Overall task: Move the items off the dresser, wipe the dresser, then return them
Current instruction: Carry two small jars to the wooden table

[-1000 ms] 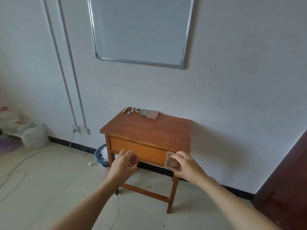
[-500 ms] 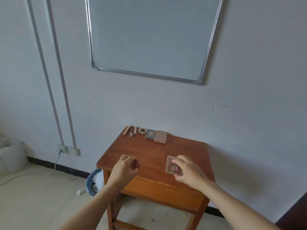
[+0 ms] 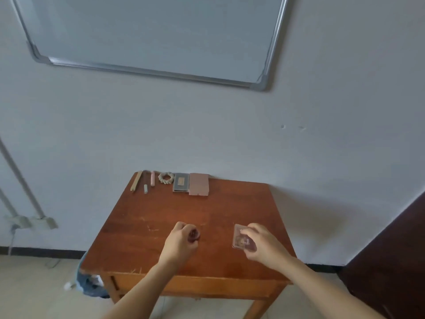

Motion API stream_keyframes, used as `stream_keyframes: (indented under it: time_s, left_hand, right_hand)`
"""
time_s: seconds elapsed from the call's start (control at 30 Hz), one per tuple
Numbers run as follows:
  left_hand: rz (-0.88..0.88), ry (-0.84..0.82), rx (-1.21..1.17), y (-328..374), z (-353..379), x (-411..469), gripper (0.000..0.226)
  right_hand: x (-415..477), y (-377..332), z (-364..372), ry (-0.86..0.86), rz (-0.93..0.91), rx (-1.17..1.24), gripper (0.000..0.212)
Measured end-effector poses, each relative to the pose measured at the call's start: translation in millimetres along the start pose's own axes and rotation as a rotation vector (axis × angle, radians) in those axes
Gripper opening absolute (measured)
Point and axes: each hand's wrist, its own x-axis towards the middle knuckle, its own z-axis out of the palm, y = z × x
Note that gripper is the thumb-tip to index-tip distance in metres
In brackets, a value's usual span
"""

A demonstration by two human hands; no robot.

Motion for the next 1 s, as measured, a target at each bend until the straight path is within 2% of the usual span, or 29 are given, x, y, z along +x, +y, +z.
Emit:
stream_keyframes:
  time_s: [0.3, 0.57, 0.77, 1.0]
  left_hand:
    - [-0.026, -0.039, 0.079, 27, 42, 143, 0.04]
    - [-0.042, -0.049, 0.171, 35, 79, 245, 0.036]
    - [-0.032, -0.034, 0.297, 22, 95, 289, 0.018]
    - [0.063, -0.031, 0.478, 10, 98, 316, 0.02]
  right_hand:
    - [119, 82, -5, 0.001, 0.01, 0.115, 0.052]
    - [218, 115, 1, -0.002, -0.069, 0.146, 0.043]
    - [269, 120, 16, -0.035, -0.104, 0.131, 0.038]
    - [302, 120, 30, -0.089, -0.134, 0.065, 0.042]
